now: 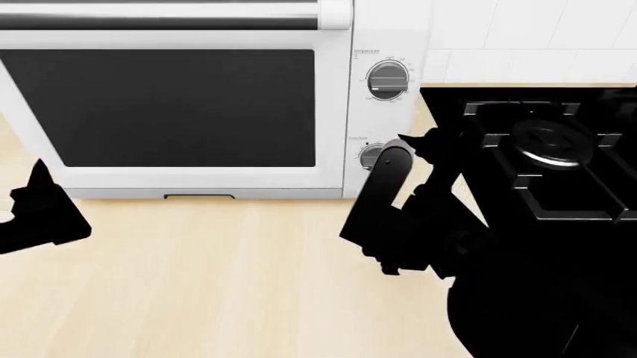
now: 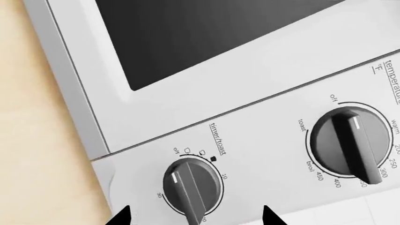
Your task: Turn on the toaster oven by setting the timer.
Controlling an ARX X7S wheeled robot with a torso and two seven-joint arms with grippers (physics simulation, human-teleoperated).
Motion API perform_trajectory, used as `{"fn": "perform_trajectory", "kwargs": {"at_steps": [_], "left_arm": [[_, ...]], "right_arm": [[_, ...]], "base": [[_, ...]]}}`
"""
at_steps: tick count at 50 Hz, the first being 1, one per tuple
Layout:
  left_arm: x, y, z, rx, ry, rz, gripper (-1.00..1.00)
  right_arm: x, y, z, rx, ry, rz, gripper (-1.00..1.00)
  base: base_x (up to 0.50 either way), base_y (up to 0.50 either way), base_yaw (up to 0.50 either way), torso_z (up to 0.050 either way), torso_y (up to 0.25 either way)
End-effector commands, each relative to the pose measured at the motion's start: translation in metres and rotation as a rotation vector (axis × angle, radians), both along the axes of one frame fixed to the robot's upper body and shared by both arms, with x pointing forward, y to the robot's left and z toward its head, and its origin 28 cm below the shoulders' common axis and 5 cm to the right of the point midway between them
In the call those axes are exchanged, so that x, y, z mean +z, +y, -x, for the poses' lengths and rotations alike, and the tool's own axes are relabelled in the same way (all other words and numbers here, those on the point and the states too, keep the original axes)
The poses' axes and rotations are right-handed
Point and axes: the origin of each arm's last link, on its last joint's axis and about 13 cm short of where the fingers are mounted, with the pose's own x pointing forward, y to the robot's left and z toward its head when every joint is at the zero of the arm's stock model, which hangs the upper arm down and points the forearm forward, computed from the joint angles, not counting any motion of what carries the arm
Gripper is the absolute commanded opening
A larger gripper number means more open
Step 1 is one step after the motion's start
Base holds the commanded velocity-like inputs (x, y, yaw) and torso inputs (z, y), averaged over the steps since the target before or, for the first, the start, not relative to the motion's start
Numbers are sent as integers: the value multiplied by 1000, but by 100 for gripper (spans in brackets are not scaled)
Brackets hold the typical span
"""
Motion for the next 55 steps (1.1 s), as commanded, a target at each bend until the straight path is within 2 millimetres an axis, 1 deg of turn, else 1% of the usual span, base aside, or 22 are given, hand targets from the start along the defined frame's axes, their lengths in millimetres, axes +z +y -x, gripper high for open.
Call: {"fn": "perform_trajectory", "kwargs": {"at_steps": [1, 20, 23, 25, 27, 33, 43, 55], "left_arm": [[-1, 0, 1, -5, 4, 2, 100], [-1, 0, 1, -5, 4, 2, 100], [-1, -1, 0, -11, 4, 0, 100], [-3, -1, 0, -8, 11, 14, 100], [-6, 0, 4, -9, 20, 28, 100], [-7, -1, 2, -14, 30, 38, 100], [-10, -2, 2, -16, 43, 53, 100], [-11, -2, 4, -24, 52, 60, 100]], "right_arm": [[0, 1, -2, -11, 13, -20, 100], [0, 1, -2, -11, 13, -20, 100], [-3, 1, -2, -17, 18, 25, 100], [-2, 2, -1, -9, 10, 45, 100], [-1, 3, -1, -11, 3, 82, 100], [1, 3, -1, -14, -20, 148, 100], [3, 5, -1, -4, -27, 168, 100], [4, 6, -1, -32, -29, 193, 100]], "base": [[0, 0, 0, 0, 0], [0, 0, 0, 0, 0], [0, 0, 0, 0, 0], [0, 0, 0, 0, 0], [0, 0, 0, 0, 0], [0, 0, 0, 0, 0], [0, 0, 0, 0, 0], [0, 0, 0, 0, 0]]}}
